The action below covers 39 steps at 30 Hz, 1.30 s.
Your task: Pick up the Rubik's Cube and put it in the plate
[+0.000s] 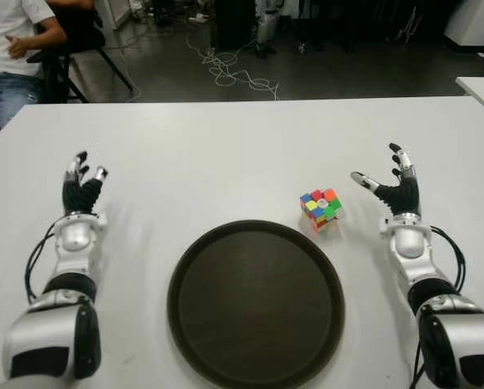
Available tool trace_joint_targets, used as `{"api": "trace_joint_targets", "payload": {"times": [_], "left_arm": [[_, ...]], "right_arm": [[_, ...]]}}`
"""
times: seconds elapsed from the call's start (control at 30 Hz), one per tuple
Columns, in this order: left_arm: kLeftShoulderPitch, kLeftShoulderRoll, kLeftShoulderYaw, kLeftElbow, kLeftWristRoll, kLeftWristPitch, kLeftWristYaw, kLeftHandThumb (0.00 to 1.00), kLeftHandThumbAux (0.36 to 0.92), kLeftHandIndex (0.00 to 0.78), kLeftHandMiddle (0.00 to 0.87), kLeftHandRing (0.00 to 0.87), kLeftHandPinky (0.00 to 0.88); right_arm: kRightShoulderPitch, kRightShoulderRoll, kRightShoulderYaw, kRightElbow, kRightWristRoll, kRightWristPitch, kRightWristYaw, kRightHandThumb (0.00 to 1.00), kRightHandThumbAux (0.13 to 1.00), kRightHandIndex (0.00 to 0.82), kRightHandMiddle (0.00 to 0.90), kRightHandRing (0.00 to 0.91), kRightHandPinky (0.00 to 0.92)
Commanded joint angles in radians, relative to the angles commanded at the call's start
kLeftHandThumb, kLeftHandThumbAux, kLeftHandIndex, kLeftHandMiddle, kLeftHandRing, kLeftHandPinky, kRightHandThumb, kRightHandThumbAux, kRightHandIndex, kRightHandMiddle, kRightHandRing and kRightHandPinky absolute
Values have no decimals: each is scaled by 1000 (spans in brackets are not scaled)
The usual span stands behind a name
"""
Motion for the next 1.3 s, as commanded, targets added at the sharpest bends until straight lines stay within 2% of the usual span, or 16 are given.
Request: {"api": "trace_joint_targets", "payload": {"times": [0.43, 0.8, 1.3], "left_arm": [[-9, 10, 9, 7, -12, 23, -2, 0, 610, 0, 0, 0, 0], [-12, 13, 15, 3, -19, 25, -7, 0, 650, 0, 0, 0, 0], [-14, 17, 15, 6, -18, 32, -10, 0, 651, 0, 0, 0, 0]], "right_arm": [[-10, -15, 14, 25, -15, -15, 3, 0, 713, 0, 0, 0, 0], [-15, -14, 5, 33, -4, -11, 10, 0, 711, 0, 0, 0, 0], [-16, -26, 31, 34, -44, 1, -41, 0, 708, 0, 0, 0, 0]]}}
